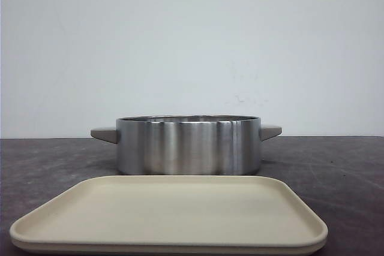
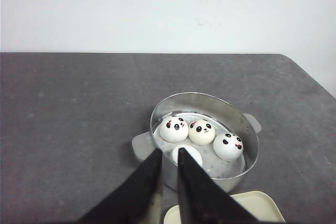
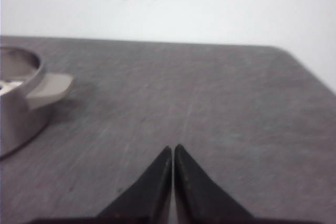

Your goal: Steam buns

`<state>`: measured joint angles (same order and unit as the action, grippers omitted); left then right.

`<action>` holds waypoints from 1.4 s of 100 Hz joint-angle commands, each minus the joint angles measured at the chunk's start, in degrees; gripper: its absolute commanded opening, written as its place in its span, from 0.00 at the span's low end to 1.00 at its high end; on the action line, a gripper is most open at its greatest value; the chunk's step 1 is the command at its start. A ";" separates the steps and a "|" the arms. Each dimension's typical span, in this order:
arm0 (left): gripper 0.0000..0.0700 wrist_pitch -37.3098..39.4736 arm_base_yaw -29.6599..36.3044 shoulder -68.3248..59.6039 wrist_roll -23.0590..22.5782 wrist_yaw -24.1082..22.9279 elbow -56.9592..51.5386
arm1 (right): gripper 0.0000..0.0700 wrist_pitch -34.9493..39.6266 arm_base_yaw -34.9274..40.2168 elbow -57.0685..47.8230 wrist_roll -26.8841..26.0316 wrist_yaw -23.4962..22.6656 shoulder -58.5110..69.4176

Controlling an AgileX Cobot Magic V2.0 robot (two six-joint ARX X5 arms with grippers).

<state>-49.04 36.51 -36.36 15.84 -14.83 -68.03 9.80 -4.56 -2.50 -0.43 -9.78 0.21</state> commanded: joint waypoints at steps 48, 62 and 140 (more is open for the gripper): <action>0.02 0.66 0.37 -0.24 0.02 -0.15 -0.70 | 0.00 -0.76 2.56 1.86 2.56 -1.90 0.00; 0.02 0.66 0.37 -0.24 0.02 -0.15 -0.70 | 0.00 -0.76 2.56 1.86 2.56 -1.88 0.00; 0.02 -0.26 -0.04 0.02 -0.94 -0.22 -0.70 | 0.00 -0.76 2.51 1.84 2.56 -1.86 0.00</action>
<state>-49.15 36.49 -36.34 15.77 -14.83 -68.03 9.61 -2.02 -1.02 1.72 -11.75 0.23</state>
